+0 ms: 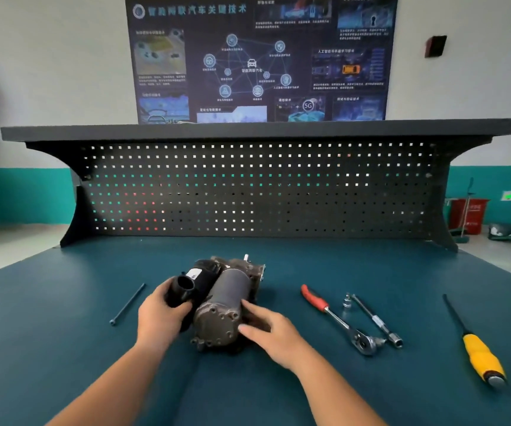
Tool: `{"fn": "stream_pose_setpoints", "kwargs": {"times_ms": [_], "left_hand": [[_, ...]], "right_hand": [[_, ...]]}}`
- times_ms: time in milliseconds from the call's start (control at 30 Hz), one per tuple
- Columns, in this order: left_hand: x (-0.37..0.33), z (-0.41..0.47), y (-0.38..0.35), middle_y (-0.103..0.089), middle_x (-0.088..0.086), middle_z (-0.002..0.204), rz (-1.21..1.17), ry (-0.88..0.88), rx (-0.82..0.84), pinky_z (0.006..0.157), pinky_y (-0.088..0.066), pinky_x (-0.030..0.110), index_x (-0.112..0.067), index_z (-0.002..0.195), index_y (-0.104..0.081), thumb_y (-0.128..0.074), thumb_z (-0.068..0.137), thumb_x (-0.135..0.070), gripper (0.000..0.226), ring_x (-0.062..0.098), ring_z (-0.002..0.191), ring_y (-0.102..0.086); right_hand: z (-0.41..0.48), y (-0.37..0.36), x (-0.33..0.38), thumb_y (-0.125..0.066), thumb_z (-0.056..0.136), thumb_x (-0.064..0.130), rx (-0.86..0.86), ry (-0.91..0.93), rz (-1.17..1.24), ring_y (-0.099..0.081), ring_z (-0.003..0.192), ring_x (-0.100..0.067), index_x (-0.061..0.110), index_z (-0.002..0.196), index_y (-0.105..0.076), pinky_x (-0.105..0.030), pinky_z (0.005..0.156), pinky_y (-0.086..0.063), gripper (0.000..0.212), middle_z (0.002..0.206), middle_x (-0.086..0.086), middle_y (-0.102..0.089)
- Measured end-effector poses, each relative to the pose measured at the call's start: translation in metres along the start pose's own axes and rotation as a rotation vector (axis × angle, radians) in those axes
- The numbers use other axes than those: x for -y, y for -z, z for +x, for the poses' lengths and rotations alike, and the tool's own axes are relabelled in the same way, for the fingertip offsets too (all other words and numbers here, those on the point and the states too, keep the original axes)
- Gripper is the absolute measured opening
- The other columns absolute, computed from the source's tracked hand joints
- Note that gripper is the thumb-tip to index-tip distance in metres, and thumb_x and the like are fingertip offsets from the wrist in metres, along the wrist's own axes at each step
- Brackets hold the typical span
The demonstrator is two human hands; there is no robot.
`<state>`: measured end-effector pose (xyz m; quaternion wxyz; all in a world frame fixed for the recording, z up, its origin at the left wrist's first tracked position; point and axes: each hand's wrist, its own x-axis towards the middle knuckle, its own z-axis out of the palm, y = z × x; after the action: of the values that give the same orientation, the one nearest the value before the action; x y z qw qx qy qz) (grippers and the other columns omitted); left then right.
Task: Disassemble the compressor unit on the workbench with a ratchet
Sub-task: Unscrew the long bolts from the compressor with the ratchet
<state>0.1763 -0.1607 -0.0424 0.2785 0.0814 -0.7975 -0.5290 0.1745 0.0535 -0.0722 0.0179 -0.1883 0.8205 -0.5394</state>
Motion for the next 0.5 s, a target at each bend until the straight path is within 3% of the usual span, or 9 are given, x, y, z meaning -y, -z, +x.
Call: {"fn": "stream_pose_setpoints", "kwargs": {"times_ms": [133, 233, 333, 433, 500], "left_hand": [[-0.023, 0.005, 0.025, -0.066, -0.007, 0.089, 0.22, -0.219, 0.051, 0.078, -0.04, 0.023, -0.016, 0.114, -0.066, -0.073, 0.064, 0.003, 0.054, 0.012, 0.084, -0.057], [-0.048, 0.009, 0.033, -0.065, 0.0, 0.117, 0.388, -0.413, 0.181, 0.092, -0.041, 0.023, -0.016, 0.122, -0.063, -0.073, 0.062, 0.001, 0.063, 0.019, 0.107, -0.059], [-0.068, 0.003, 0.03, -0.049, -0.007, 0.139, 0.564, -0.616, 0.357, 0.098, -0.037, 0.02, -0.021, 0.131, -0.056, -0.072, 0.067, -0.004, 0.068, 0.016, 0.122, -0.052], [-0.08, -0.005, 0.022, -0.031, -0.016, 0.149, 0.761, -0.725, 0.506, 0.095, -0.041, 0.021, -0.029, 0.138, -0.045, -0.068, 0.072, -0.01, 0.073, 0.014, 0.121, -0.051], [-0.086, -0.009, 0.019, -0.024, -0.017, 0.152, 0.874, -0.718, 0.508, 0.094, -0.042, 0.024, -0.031, 0.142, -0.038, -0.065, 0.076, -0.017, 0.073, 0.017, 0.119, -0.053]], "right_hand": [[0.002, -0.006, 0.006, -0.059, 0.092, 0.034, -0.083, 0.089, -0.081, -0.045, 0.115, 0.001, 0.029, 0.124, -0.061, 0.0, 0.086, -0.029, 0.033, 0.118, 0.015, -0.052], [0.002, -0.006, 0.01, -0.061, 0.091, 0.03, -0.335, 0.163, -0.098, -0.042, 0.115, -0.007, 0.025, 0.116, -0.066, -0.003, 0.089, -0.027, 0.026, 0.111, 0.01, -0.051], [0.002, 0.001, 0.012, -0.061, 0.091, 0.023, -0.538, 0.178, -0.03, -0.044, 0.121, -0.012, 0.016, 0.12, -0.062, -0.02, 0.104, -0.03, 0.03, 0.124, 0.002, -0.054], [-0.001, 0.005, 0.016, -0.054, 0.095, 0.024, -0.577, 0.143, 0.142, -0.041, 0.127, -0.007, 0.015, 0.129, -0.056, -0.024, 0.11, -0.028, 0.035, 0.133, 0.006, -0.049], [-0.003, 0.005, 0.018, -0.046, 0.099, 0.025, -0.534, 0.126, 0.262, -0.037, 0.13, -0.003, 0.015, 0.136, -0.049, -0.022, 0.111, -0.025, 0.039, 0.136, 0.01, -0.045]]}}
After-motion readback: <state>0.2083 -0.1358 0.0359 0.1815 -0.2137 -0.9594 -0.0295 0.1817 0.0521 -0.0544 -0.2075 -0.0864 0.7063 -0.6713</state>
